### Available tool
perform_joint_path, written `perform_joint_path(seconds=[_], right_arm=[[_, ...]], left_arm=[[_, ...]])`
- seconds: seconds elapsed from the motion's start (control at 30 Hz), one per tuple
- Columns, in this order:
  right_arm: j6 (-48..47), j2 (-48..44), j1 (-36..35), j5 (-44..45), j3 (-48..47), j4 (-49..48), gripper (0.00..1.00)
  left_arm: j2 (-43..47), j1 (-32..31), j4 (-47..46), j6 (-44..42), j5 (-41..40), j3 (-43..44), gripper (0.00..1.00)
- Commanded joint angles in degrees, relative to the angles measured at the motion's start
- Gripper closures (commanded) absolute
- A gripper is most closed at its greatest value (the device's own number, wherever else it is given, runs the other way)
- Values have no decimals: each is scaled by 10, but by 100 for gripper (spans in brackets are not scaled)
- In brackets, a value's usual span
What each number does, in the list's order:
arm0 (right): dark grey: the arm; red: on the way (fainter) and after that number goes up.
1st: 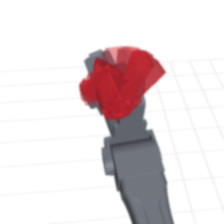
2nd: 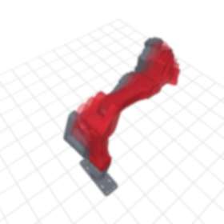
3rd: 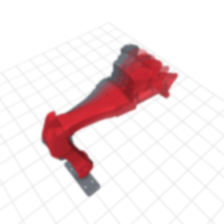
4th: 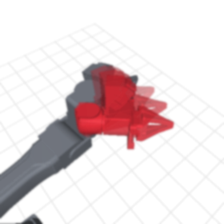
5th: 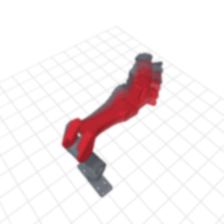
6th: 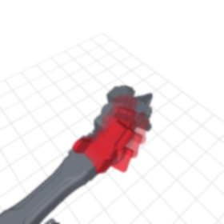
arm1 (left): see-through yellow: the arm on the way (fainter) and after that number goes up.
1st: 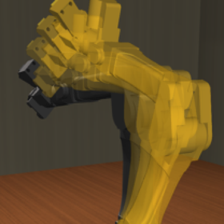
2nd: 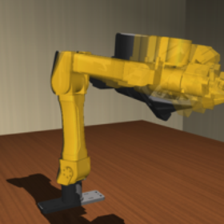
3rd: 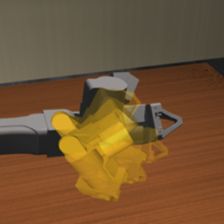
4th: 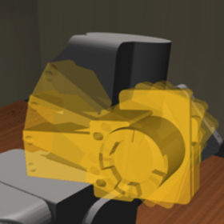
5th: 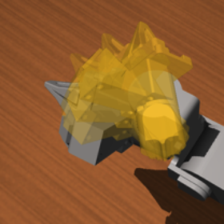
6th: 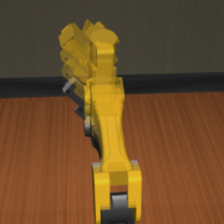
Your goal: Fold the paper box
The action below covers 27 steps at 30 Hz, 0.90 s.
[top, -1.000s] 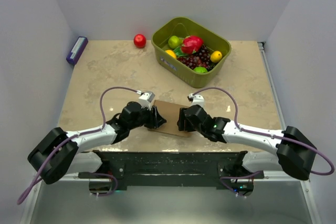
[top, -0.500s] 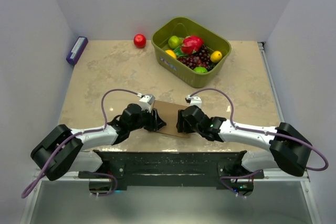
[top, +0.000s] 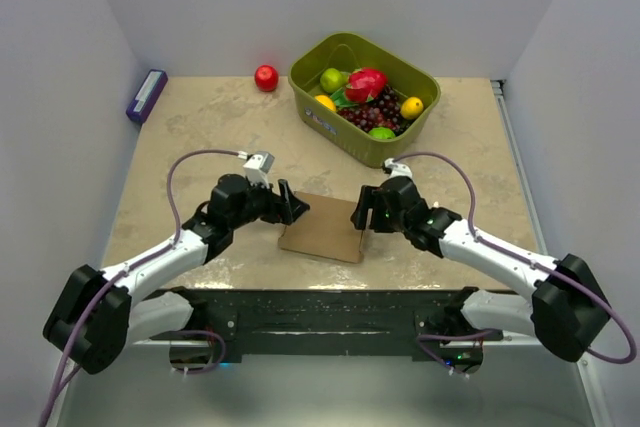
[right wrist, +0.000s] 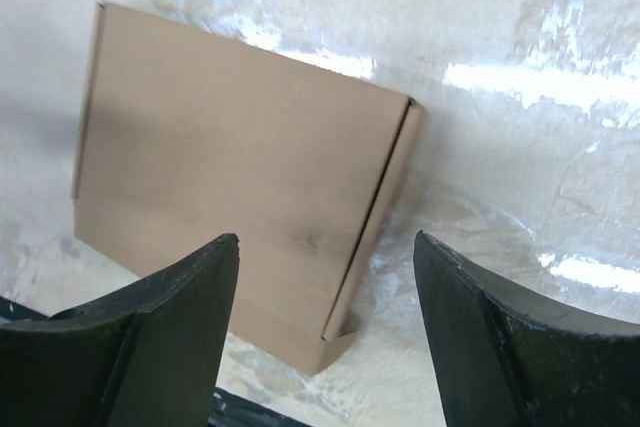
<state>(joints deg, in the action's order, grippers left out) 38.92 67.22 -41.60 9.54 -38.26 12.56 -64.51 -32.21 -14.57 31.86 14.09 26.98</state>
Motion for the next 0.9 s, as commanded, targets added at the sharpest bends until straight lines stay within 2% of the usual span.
perform_joint_path(seconds=[0.0, 0.13, 0.37, 0.77, 0.87], right_arm=[[-1, 8, 17, -108, 46, -60, 27], [40, 22, 25, -152, 85, -123, 29], [76, 68, 42, -192, 131, -226, 34], [82, 84, 93, -209, 165, -274, 40], [82, 99, 97, -212, 173, -289, 46]], left_arm=[[11, 44, 17, -13, 56, -5, 16], [2, 82, 19, -11, 88, -11, 15], [4, 102, 26, -17, 110, -13, 14], [4, 112, 31, -24, 111, -18, 13], [2, 113, 24, -21, 112, -25, 13]])
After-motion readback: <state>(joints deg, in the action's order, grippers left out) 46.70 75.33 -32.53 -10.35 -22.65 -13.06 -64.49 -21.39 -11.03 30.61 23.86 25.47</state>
